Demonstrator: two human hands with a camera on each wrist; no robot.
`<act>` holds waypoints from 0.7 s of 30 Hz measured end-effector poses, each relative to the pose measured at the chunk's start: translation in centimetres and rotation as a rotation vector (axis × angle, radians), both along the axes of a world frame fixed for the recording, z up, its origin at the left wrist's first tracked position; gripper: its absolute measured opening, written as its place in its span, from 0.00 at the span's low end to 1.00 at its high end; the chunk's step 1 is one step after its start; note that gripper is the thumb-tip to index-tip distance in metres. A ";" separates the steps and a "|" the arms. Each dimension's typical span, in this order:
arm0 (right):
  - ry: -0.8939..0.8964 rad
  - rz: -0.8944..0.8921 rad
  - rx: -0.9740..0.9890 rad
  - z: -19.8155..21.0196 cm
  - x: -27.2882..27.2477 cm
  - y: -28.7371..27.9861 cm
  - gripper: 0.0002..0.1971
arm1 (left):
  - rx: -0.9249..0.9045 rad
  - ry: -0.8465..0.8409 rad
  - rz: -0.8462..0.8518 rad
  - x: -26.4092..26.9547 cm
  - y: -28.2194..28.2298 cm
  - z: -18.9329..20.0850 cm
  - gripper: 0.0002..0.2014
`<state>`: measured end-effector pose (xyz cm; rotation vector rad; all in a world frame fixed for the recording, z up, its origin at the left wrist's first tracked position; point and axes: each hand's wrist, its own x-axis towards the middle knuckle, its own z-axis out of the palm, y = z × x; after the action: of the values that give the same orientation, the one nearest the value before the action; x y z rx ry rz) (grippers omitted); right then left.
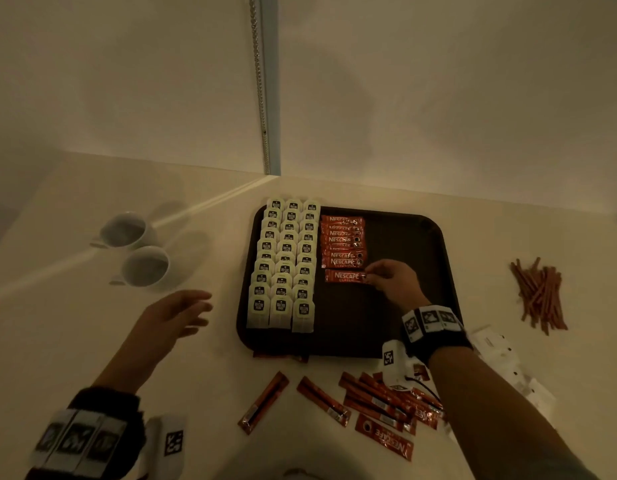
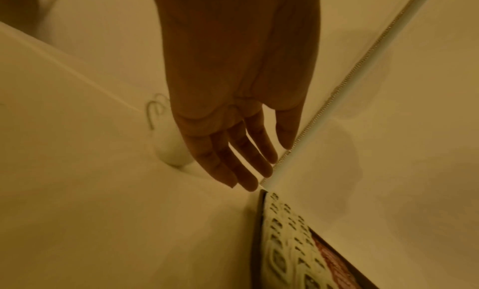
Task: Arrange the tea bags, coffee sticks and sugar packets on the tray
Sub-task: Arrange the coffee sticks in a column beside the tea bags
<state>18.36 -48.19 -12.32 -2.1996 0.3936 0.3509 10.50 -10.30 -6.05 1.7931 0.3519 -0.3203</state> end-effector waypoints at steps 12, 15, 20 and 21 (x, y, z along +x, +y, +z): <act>-0.047 -0.128 -0.075 -0.3 1.3 1.8 0.08 | -0.006 0.105 0.130 -5.4 3.6 -1.7 0.09; -0.048 -0.129 -0.095 -0.4 1.2 1.9 0.09 | -0.007 0.107 0.145 -5.6 3.8 -1.9 0.10; -0.042 -0.158 -0.083 -0.5 1.2 1.8 0.09 | -0.007 0.108 0.152 -5.8 3.9 -1.9 0.10; -0.044 -0.170 -0.065 -0.3 1.1 1.7 0.09 | -0.010 0.106 0.154 -5.8 4.0 -1.8 0.10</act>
<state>19.49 -46.44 -12.65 -2.2143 0.5709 0.1988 4.67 -6.34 -7.89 1.7319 0.5591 -0.3079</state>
